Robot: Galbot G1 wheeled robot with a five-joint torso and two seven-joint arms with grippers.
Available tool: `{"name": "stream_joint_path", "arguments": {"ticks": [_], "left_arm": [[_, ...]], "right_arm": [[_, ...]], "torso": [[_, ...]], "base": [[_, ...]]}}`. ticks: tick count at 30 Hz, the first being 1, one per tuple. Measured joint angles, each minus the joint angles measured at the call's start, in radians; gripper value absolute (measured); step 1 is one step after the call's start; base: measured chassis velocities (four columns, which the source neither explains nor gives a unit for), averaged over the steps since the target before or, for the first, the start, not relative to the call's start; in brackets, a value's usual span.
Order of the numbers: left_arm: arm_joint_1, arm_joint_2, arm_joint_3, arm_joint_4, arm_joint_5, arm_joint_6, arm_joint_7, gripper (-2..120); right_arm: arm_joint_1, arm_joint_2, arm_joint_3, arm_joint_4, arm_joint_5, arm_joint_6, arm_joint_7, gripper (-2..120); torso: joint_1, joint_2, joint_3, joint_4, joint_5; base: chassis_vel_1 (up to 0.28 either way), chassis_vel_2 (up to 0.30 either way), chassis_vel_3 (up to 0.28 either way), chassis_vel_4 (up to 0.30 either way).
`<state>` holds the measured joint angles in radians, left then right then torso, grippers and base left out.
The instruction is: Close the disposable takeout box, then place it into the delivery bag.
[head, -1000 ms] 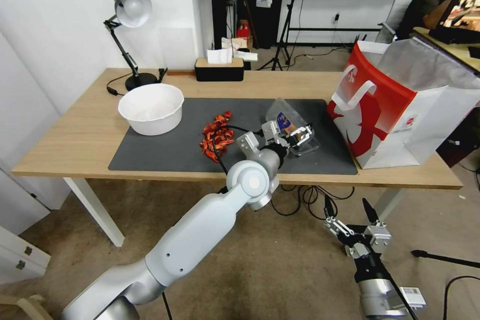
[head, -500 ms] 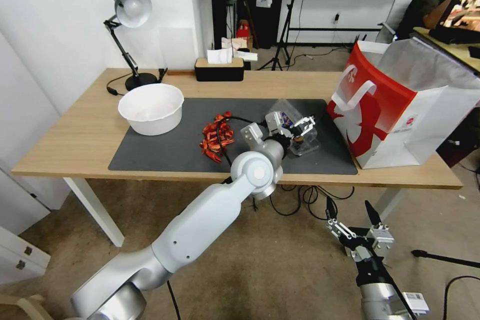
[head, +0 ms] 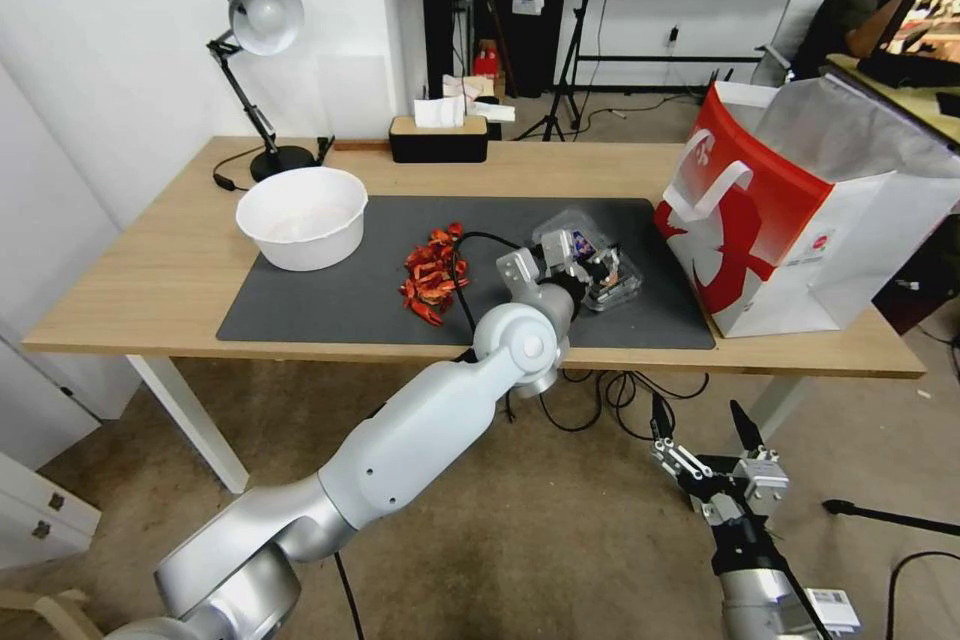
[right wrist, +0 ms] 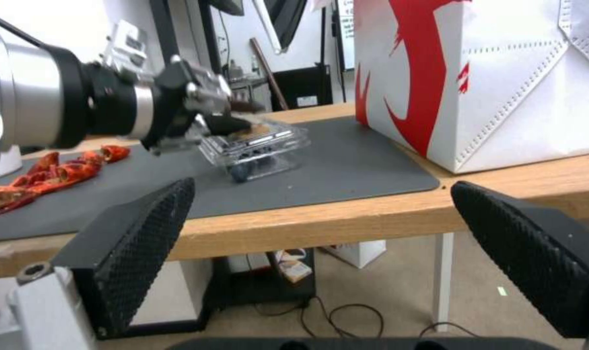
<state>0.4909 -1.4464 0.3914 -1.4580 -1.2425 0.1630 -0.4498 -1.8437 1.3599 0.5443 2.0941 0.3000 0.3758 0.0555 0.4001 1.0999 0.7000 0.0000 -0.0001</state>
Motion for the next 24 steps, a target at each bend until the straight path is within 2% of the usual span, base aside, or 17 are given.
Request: {"name": "stream_joint_path", "arguments": {"ticks": [2,4,7,14,24], "left_arm": [[-0.001,0.003,0.007,0.002,0.01,0.011,0.0,17],[-0.003,0.009,0.023,0.005,0.035,0.031,0.0,5],[-0.004,0.011,0.026,0.004,0.047,0.042,0.0,0],[-0.002,0.027,0.033,-0.002,0.058,0.056,0.001,0],[-0.001,0.055,0.038,-0.01,0.066,0.07,0.001,0]], "right_arm": [[-0.001,0.002,0.0,0.001,-0.001,0.0,0.0,100],[-0.003,0.004,-0.001,0.004,-0.002,0.0,0.0,100],[-0.003,0.005,-0.003,0.011,0.008,-0.002,0.0,100],[0.01,-0.021,0.003,0.066,0.145,-0.053,0.003,100],[0.084,-0.104,0.068,0.139,0.367,-0.132,0.064,100]], "torso": [[0.0,0.0,0.0,0.0001,0.0],[0.0,0.0,0.0,0.0,0.0],[0.0,0.0,0.0,0.0,0.0],[0.0,0.0,0.0,0.0,-0.0002],[0.0,0.0,0.0,0.0,0.0]], "base": [[0.0,0.0,0.0,0.0],[0.0,0.0,0.0,0.0],[0.0,0.0,0.0,0.0],[0.0,0.0,0.0,0.0],[0.0,0.0,0.0,0.0]]}}
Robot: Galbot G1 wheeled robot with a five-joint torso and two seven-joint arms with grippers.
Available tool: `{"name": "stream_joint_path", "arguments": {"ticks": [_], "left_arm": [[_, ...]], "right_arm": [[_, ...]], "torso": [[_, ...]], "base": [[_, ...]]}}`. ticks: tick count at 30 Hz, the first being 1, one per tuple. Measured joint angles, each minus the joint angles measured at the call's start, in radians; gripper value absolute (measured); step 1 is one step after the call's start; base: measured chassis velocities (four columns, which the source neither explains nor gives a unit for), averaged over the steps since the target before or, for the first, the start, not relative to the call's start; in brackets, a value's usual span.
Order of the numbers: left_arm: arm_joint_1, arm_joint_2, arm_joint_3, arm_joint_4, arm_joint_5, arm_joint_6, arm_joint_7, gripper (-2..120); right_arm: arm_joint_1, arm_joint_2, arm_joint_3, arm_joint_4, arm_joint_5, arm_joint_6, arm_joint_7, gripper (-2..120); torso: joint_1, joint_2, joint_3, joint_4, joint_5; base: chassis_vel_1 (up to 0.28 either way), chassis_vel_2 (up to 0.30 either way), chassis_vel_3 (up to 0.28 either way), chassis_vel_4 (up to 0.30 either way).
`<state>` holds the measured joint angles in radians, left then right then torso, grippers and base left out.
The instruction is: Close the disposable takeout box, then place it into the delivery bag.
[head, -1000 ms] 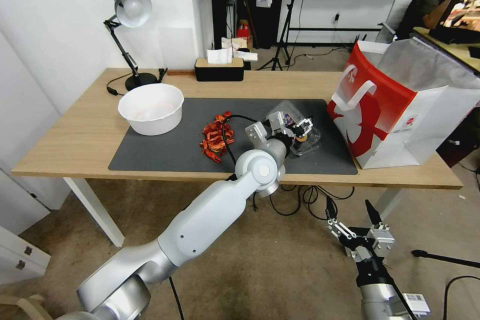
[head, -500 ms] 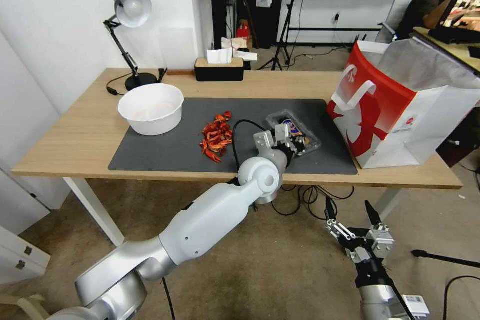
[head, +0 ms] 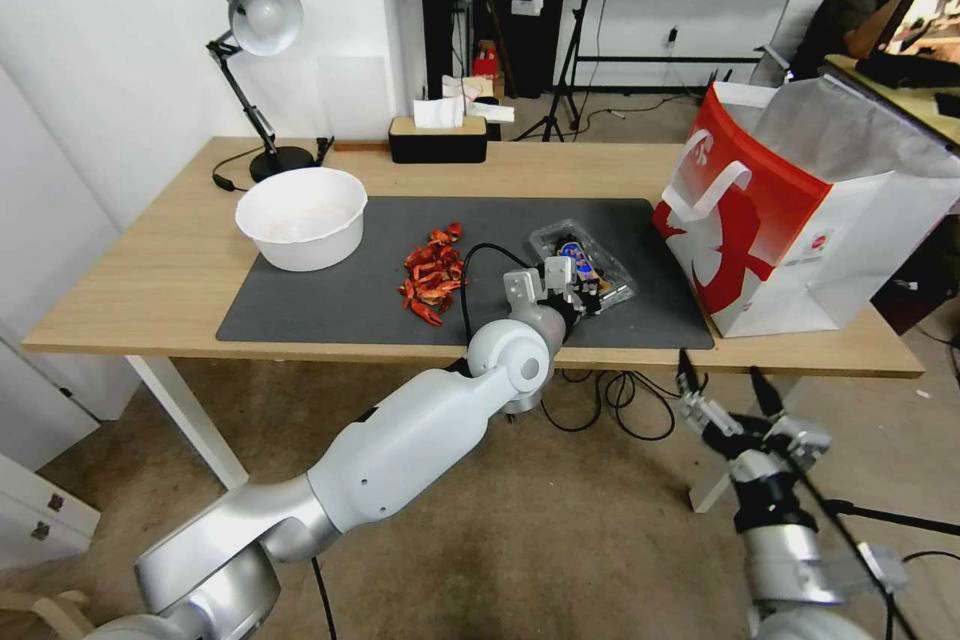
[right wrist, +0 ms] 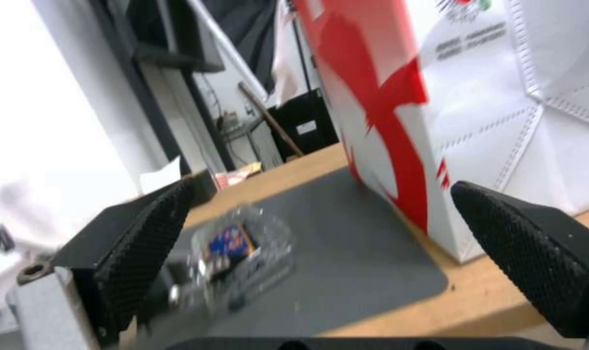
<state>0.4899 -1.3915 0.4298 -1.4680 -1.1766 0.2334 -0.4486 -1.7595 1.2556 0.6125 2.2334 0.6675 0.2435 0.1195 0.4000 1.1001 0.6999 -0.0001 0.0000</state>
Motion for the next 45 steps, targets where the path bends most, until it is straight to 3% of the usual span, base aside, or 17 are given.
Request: {"name": "stream_joint_path", "arguments": {"ticks": [2,6,12,13,16,17,22,30,33,39,45], "left_arm": [[0.001,0.001,0.0,-0.001,0.0,0.0,0.0,0],[0.001,0.005,0.002,-0.004,0.001,0.001,-0.001,0],[-0.003,0.005,0.006,-0.004,0.002,0.001,-0.002,0],[-0.007,0.004,0.009,-0.003,0.002,0.001,-0.003,0],[-0.008,0.003,0.009,-0.003,0.002,0.001,-0.003,0],[-0.014,0.002,0.013,-0.002,0.001,0.001,-0.003,0],[-0.027,0.005,0.024,0.008,0.001,0.001,-0.003,0],[-0.028,0.008,0.025,0.017,0.001,-0.002,0.0,0],[-0.028,0.01,0.025,0.022,0.001,-0.004,0.002,0],[-0.027,0.009,0.022,0.025,0.001,-0.006,0.002,0],[-0.023,0.02,0.019,0.019,0.001,-0.009,0.003,0]], "right_arm": [[0.009,-0.008,0.006,0.008,0.036,-0.011,0.011,100],[0.062,-0.049,0.013,0.045,0.25,-0.066,0.08,100],[0.09,-0.065,0.003,0.057,0.351,-0.094,0.119,100],[0.132,-0.089,-0.008,0.06,0.46,-0.121,0.156,100],[0.146,-0.097,-0.011,0.059,0.487,-0.127,0.163,100],[0.229,-0.149,-0.035,0.027,0.59,-0.147,0.18,100],[0.399,-0.242,-0.094,-0.053,0.689,-0.185,0.19,100],[0.579,-0.338,-0.19,-0.126,0.772,-0.255,0.246,100],[0.73,-0.371,-0.28,-0.206,0.804,-0.309,0.303,100],[0.884,-0.376,-0.388,-0.313,0.8,-0.378,0.351,100],[1.012,-0.376,-0.488,-0.392,0.765,-0.529,0.428,100]], "torso": [[0.0,0.0,0.0,0.0,0.0],[0.0,0.0,0.0,0.0001,0.0001],[0.0,0.0,0.0,0.0001,0.0001],[0.0,0.0,0.0,0.0002,0.0002],[0.0,0.0,0.0,0.0001,0.0001],[0.0,0.0,0.0,0.0001,0.0003],[0.0,0.0,0.0,0.0001,0.0002],[0.0,0.0,0.0,-0.0003,0.0002],[0.0,0.0,0.0,0.0,-0.0001],[0.0,0.0,0.0,0.0001,-0.0001],[0.0,0.0,0.0,0.0001,0.0]], "base": [[0.0,0.0,0.0,0.0],[0.0,0.0,0.0,0.0],[0.0,0.0,0.0,0.0],[0.0,0.0,0.0,0.0],[0.0,0.0,0.0,0.0],[0.0,0.0,0.0,0.0],[0.0,0.0,0.0,0.0],[0.0,0.0,0.0,0.0],[0.0,0.0,0.0,0.0],[0.0,0.0,0.0,0.0],[0.0,0.0,0.0,0.0]]}}
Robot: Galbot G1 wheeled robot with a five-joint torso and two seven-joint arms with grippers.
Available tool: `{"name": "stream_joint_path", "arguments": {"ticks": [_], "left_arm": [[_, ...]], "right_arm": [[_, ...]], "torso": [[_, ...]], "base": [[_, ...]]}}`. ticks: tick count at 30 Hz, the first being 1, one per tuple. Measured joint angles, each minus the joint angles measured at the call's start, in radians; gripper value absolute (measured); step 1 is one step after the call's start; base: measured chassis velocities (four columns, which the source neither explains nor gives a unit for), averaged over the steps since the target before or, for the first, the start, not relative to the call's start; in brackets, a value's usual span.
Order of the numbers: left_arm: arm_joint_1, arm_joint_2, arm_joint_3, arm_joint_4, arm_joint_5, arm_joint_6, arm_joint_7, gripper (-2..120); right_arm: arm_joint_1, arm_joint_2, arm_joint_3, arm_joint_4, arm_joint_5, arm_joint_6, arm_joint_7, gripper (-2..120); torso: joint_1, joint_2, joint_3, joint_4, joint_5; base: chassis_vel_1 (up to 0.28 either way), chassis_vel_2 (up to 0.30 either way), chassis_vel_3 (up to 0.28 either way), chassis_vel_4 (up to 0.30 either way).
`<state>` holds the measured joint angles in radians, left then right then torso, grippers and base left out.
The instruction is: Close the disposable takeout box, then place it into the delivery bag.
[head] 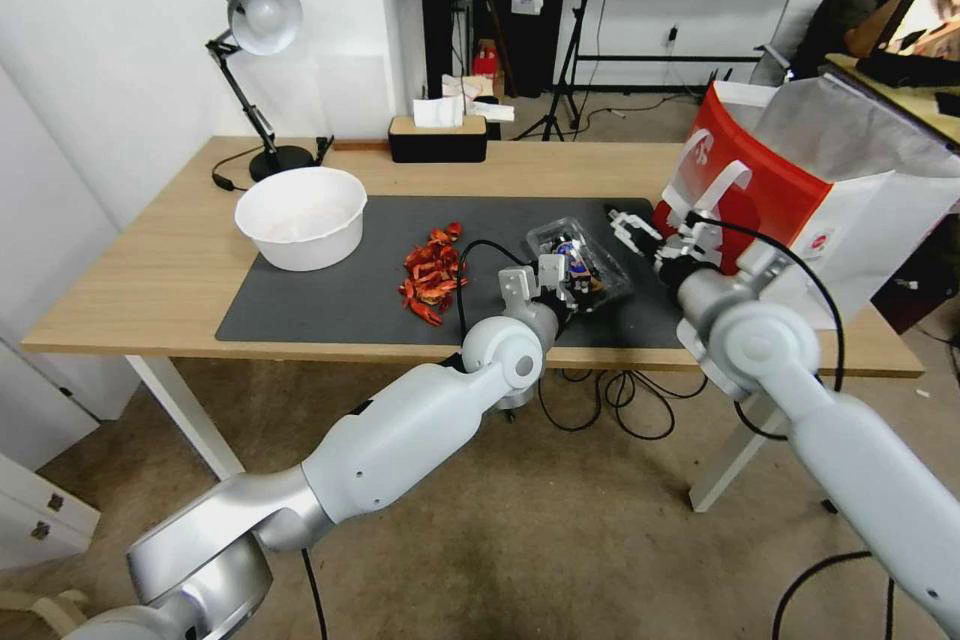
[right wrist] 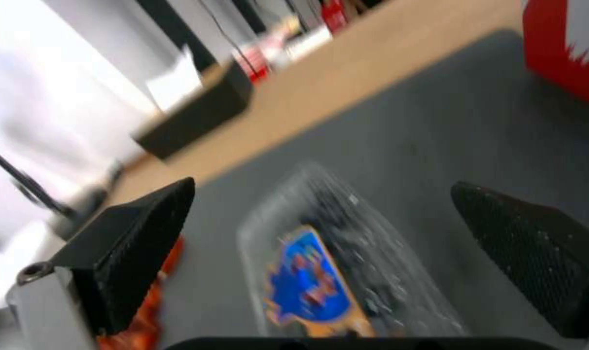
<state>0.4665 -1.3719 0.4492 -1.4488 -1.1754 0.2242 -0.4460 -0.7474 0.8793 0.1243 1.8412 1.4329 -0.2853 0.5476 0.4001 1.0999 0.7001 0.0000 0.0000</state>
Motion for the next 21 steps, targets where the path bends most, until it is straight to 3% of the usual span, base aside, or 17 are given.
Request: {"name": "stream_joint_path", "arguments": {"ticks": [10,21], "left_arm": [[0.003,0.01,0.0,-0.012,0.0,-0.002,0.001,0],[0.006,0.008,0.012,-0.031,0.001,-0.002,-0.004,0]], "right_arm": [[0.069,-0.004,-0.053,-0.071,0.043,-0.204,0.023,100],[0.16,0.012,-0.088,-0.124,0.12,-0.259,0.05,100]], "torso": [[0.0,0.0,0.0,0.0001,0.0002],[0.0,0.0,0.0,0.0003,-0.0001]], "base": [[0.0,0.0,0.0,0.0],[0.0,0.0,0.0,0.0]]}}
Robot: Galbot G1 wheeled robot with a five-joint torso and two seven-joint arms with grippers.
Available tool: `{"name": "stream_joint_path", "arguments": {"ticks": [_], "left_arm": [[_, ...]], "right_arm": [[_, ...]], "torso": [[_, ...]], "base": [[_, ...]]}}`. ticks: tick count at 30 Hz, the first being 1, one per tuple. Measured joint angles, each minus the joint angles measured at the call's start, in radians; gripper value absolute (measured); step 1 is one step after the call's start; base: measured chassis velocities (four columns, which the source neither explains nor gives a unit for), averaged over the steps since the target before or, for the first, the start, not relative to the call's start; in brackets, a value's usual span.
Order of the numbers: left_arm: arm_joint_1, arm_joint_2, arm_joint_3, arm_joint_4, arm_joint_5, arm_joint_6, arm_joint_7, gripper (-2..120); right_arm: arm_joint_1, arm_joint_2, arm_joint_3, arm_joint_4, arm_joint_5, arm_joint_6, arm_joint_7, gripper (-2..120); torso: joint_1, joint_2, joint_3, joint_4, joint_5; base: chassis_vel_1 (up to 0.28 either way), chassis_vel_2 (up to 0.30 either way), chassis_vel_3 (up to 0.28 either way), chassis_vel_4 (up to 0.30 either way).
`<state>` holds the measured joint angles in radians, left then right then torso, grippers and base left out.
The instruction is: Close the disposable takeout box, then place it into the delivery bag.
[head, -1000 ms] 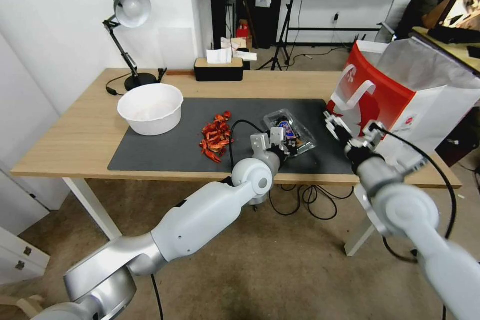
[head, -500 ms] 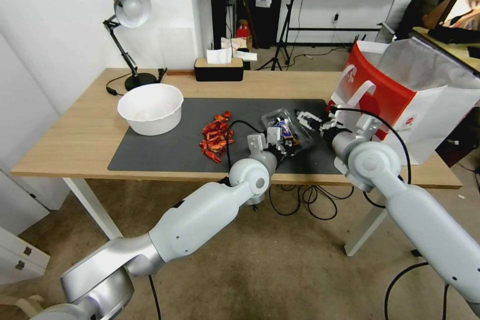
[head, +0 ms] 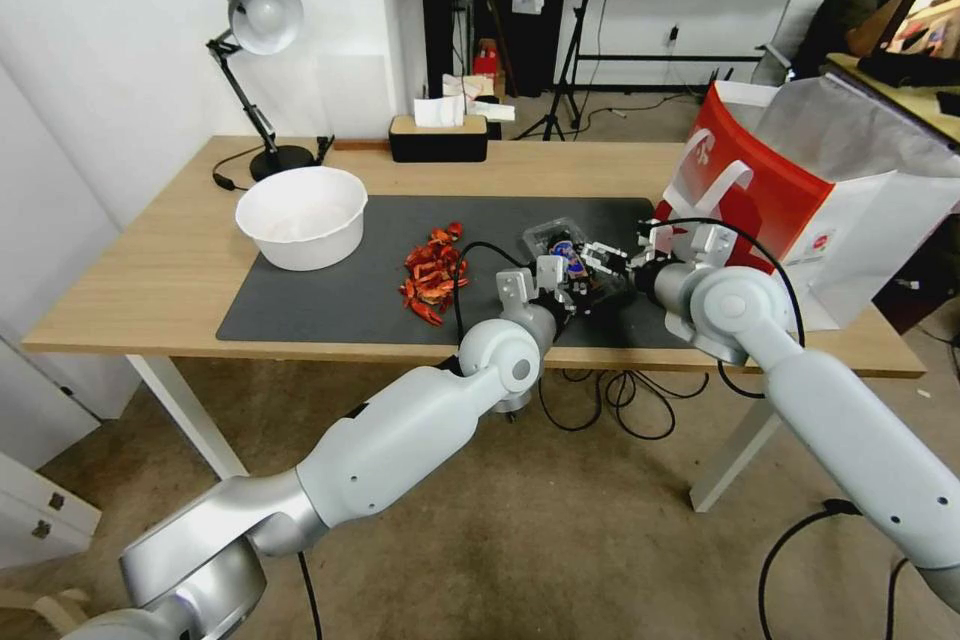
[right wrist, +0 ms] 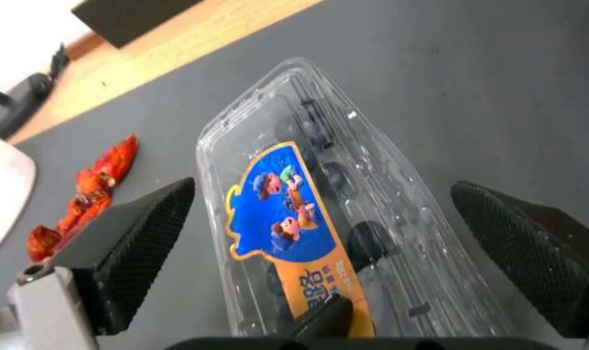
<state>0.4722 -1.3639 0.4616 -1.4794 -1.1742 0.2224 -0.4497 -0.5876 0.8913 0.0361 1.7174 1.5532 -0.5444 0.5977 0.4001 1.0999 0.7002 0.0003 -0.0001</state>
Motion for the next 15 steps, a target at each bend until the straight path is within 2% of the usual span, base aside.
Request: {"name": "stream_joint_path", "arguments": {"ticks": [15], "left_arm": [[-0.002,-0.001,0.004,0.004,0.0,-0.018,0.002,0]], "right_arm": [[0.111,0.005,-0.083,-0.091,0.032,-0.119,0.034,100]], "torso": [[0.0,0.0,0.0,-0.0004,0.0]], "base": [[0.0,0.0,0.0,0.0]]}}
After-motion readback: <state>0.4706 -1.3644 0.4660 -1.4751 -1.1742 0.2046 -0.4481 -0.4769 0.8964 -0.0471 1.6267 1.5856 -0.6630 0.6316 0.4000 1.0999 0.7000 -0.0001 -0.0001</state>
